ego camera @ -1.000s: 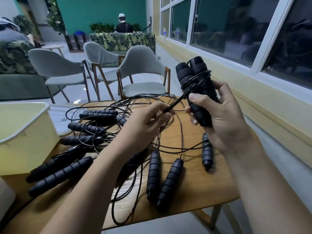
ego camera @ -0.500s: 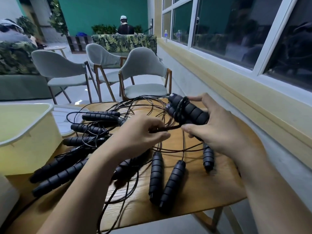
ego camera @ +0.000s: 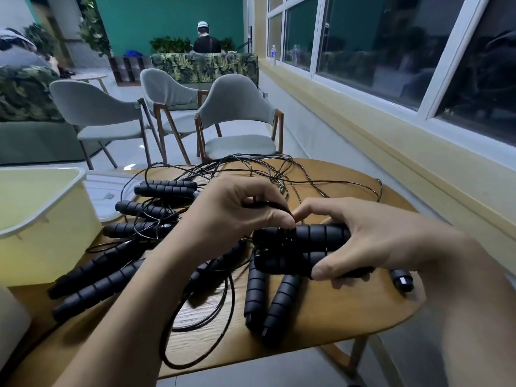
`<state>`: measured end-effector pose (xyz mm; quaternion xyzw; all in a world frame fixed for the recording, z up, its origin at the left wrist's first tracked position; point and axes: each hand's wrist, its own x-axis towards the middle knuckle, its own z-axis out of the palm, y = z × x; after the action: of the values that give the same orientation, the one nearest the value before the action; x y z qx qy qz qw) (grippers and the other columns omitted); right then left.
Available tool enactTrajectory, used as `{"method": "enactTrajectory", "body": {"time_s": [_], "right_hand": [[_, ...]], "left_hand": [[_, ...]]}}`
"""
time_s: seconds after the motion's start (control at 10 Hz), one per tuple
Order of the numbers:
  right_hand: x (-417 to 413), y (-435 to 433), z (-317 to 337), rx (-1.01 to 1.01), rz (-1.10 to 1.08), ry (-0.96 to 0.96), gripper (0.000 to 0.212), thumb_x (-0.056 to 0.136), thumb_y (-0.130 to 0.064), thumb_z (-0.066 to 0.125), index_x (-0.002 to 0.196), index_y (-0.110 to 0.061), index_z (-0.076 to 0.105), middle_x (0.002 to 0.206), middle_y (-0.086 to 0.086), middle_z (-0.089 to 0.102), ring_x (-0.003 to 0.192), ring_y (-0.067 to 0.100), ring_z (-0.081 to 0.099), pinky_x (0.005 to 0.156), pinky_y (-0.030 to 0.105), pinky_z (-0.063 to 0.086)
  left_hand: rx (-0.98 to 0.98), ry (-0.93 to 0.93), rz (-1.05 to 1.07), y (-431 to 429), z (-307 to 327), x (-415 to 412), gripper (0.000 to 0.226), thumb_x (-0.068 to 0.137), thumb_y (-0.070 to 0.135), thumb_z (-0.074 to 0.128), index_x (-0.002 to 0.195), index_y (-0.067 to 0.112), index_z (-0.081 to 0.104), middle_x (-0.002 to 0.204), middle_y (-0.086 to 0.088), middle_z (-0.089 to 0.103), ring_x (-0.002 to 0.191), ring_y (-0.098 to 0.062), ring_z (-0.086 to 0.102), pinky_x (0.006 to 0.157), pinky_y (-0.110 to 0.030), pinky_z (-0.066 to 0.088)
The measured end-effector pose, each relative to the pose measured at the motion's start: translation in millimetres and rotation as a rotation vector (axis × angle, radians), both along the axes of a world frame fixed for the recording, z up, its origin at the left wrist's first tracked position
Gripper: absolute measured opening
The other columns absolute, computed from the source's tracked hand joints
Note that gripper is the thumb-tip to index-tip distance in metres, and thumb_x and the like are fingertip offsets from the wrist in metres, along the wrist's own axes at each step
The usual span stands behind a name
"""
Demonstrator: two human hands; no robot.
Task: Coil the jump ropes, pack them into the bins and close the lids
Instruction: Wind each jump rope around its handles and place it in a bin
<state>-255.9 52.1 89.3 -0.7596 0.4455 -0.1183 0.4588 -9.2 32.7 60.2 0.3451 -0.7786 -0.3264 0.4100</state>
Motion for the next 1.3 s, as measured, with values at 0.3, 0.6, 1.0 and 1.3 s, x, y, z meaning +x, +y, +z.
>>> {"method": "enactTrajectory", "body": {"time_s": [0.3, 0.6, 1.0, 1.3], "right_hand": [[-10, 0, -7, 0.228, 0.223, -0.419, 0.063, 0.085, 0.021, 0.075, 0.131, -0.009, 0.044, 0.076, 0.014, 0.075, 0.054, 0.015, 0.069, 0.045, 0.02, 0.048], [1, -15, -19, 0.265, 0.262, -0.845, 0.085, 0.076, -0.001, 0.079, 0.152, -0.001, 0.04, 0.119, 0.059, 0.049, 0.054, 0.024, 0.067, 0.037, 0.023, 0.047], [16, -9, -11, -0.242, -0.241, -0.916, 0.047, 0.08, -0.01, 0.082, 0.125, 0.001, 0.07, 0.088, 0.013, 0.07, 0.066, 0.025, 0.068, 0.044, 0.026, 0.047], [19, -8, -13, -0.564, -0.527, -0.653, 0.048, 0.085, -0.003, 0.087, 0.128, -0.023, 0.076, 0.079, 0.008, 0.079, 0.065, 0.024, 0.075, 0.053, 0.034, 0.056]], "left_hand": [[0.084, 0.184, -0.136, -4, -5, -3, 0.018, 0.091, 0.017, 0.074, 0.081, 0.004, 0.066, 0.072, -0.005, 0.06, 0.066, -0.013, 0.051, 0.059, -0.025, 0.039], [0.021, 0.068, 0.0, -8, -12, -3, 0.023, 0.092, 0.01, 0.057, 0.07, 0.015, 0.063, 0.06, -0.001, 0.062, 0.056, -0.01, 0.052, 0.054, -0.026, 0.042], [-0.088, -0.357, 0.158, -17, -16, 1, 0.017, 0.106, 0.031, 0.062, 0.091, 0.03, 0.071, 0.079, 0.012, 0.073, 0.077, -0.005, 0.067, 0.077, -0.031, 0.055], [-0.142, -0.513, 0.219, -24, -17, 11, 0.024, 0.103, 0.039, 0.061, 0.094, 0.021, 0.073, 0.089, 0.011, 0.069, 0.088, -0.009, 0.062, 0.08, -0.038, 0.054]]}}
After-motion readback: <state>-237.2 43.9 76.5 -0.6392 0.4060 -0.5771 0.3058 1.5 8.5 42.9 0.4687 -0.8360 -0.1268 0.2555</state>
